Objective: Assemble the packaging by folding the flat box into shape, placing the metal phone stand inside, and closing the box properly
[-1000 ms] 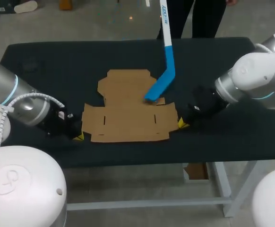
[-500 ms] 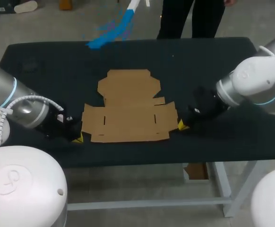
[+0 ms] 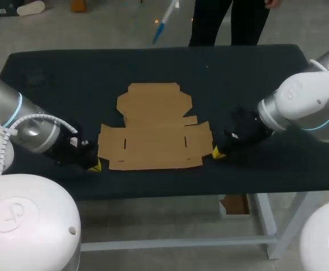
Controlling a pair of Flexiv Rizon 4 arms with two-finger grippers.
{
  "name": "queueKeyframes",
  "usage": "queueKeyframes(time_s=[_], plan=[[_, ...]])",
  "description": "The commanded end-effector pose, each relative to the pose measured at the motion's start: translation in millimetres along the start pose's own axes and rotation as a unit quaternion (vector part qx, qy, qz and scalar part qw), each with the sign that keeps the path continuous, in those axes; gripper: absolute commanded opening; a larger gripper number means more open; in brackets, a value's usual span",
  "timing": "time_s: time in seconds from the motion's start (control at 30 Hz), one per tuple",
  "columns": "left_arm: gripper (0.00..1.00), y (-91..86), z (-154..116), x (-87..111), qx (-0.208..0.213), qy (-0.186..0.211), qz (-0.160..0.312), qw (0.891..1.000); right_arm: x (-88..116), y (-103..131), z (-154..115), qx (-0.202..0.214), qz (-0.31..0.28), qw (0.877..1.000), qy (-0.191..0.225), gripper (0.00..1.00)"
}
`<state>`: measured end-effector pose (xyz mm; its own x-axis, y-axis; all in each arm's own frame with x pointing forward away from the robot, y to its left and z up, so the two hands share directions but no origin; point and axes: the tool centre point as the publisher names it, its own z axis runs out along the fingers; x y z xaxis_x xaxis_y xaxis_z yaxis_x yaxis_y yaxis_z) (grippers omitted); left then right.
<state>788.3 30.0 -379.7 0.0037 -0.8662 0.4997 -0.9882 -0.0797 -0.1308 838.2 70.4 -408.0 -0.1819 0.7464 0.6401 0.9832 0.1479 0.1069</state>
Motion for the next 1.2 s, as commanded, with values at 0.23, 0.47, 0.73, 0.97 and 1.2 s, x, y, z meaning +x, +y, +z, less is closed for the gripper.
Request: queueKeyframes(time_s=[0.23, 0.47, 0.73, 0.97, 1.2], plan=[[0.0, -2.0, 2, -4.4, -0.003, 0.001, -0.002, 1.0, -3, -1, 1, -0.01, 0.003, 1.0, 0.005, 0.0], [0.0, -1.6, -2, -6.4, 0.002, 0.001, -0.004, 1.0, 1, 0, -3, -0.023, 0.0, 1.0, 0.012, 0.0], [0.0, -1.3, -4, -8.1, 0.0, 0.005, -0.003, 1.0, 3, 1, -4, -0.026, 0.0, 1.0, 0.009, 0.0], [0.0, 0.4, -2, -6.8, -0.005, 0.006, 0.001, 1.0, 5, -2, 3, -0.021, -0.001, 1.0, 0.013, 0.0], [0.0, 2.1, 3, -4.7, -0.013, 0.008, 0.007, 1.0, 7, -7, 8, -0.018, 0.0, 1.0, 0.015, 0.0]])
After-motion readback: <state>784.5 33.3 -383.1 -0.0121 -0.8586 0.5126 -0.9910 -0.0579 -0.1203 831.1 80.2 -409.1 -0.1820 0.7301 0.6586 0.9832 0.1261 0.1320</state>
